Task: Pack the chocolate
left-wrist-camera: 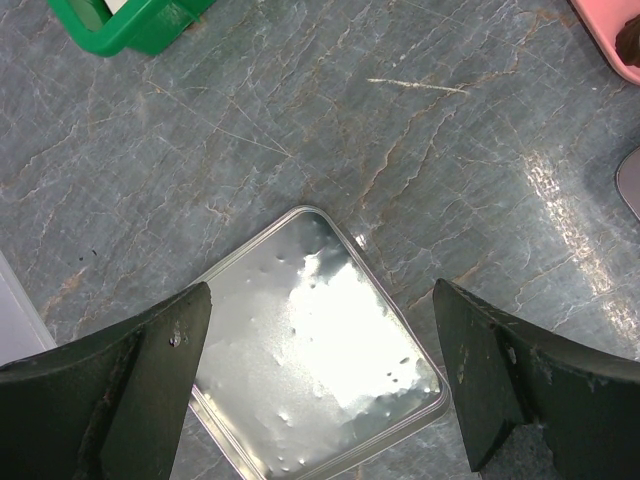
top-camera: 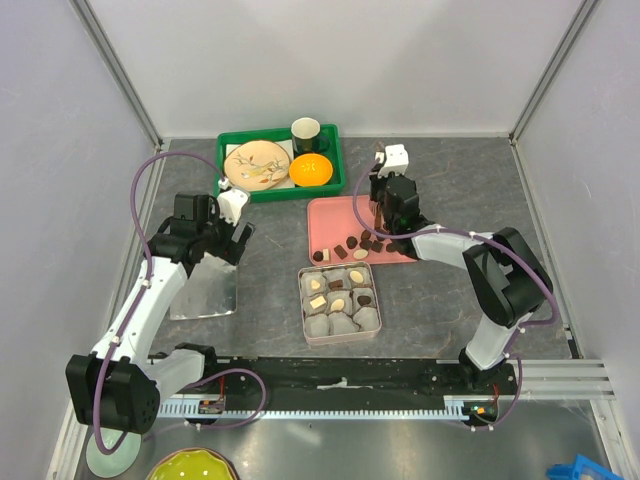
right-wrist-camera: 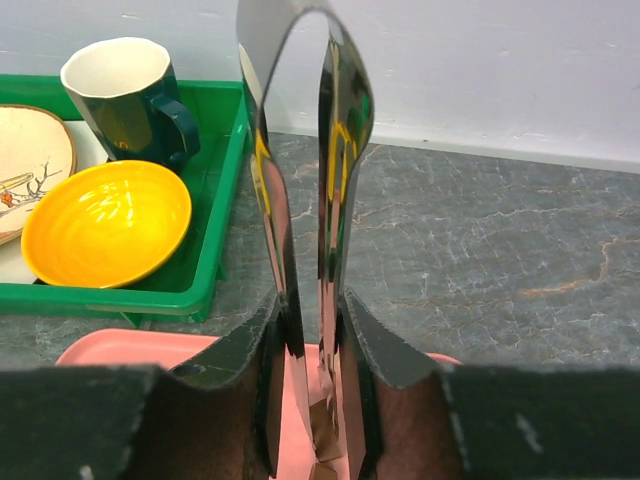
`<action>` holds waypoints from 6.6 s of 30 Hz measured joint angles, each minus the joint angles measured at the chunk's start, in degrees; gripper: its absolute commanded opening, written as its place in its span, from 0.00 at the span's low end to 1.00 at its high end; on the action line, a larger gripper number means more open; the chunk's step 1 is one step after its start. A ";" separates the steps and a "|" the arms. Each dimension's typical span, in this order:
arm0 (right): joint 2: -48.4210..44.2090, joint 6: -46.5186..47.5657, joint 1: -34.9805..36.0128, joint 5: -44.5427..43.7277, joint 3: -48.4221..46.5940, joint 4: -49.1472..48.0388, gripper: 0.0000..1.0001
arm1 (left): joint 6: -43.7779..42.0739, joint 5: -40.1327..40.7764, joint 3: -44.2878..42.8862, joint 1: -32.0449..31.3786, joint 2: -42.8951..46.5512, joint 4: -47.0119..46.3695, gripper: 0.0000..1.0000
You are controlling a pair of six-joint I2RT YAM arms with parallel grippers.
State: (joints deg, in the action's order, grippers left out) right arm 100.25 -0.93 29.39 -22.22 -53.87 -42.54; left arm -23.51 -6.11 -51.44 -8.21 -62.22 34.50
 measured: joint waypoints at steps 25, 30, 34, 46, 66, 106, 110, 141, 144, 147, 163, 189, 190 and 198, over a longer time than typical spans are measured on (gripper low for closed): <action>-33.33 -2.56 18.95 10.73 9.14 10.60 0.15 | 0.00 0.04 0.28 0.00 0.02 -0.33 0.99; -39.67 -4.39 27.06 11.93 11.91 19.04 0.14 | 0.02 0.11 0.68 0.00 0.02 -0.37 0.99; -41.92 -5.51 33.92 12.00 12.26 24.79 0.13 | 0.02 0.24 0.96 0.00 0.02 -0.33 0.99; -41.48 -8.48 44.15 10.75 15.34 28.37 0.13 | 0.02 0.31 0.96 0.00 0.04 -0.31 0.99; -36.39 -8.79 44.28 8.44 16.98 21.64 0.13 | 0.00 0.72 0.96 0.00 0.98 -0.20 0.99; -38.71 -5.75 44.28 4.02 19.19 17.73 0.23 | -0.02 1.11 1.22 0.00 1.64 -0.15 0.99; -40.13 -1.88 44.24 0.46 16.46 19.30 0.17 | -0.02 1.11 1.22 0.00 1.97 -0.15 0.99; -8.72 2.51 3.48 2.27 1.64 7.69 0.15 | -0.46 1.09 2.14 0.00 2.62 -0.11 0.98; -8.39 2.34 3.32 2.19 1.64 6.56 0.29 | -0.55 1.09 2.14 0.00 2.62 -0.13 0.98; -8.39 2.16 3.04 1.84 1.64 5.46 0.31 | -0.59 1.07 2.14 0.00 2.62 -0.13 0.98; -8.39 0.68 1.49 0.24 2.71 3.08 0.46 | -0.61 1.09 2.14 0.00 2.60 -0.13 0.99; -8.17 -0.81 0.37 0.26 5.51 2.69 0.44 | -0.68 1.11 2.16 0.00 2.60 -0.15 0.99; -8.02 -0.81 0.37 0.26 5.51 2.67 0.44 | -0.70 1.11 2.16 0.00 2.60 -0.15 0.99; -6.54 -1.27 0.35 0.52 5.92 2.45 0.42 | -1.14 1.11 2.16 0.00 2.60 -0.15 0.99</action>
State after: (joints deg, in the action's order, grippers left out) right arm 93.71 -2.20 29.74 -21.69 -47.94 -40.10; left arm -24.64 -4.99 -49.28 -8.21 -59.61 34.35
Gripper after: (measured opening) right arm 0.441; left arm 0.987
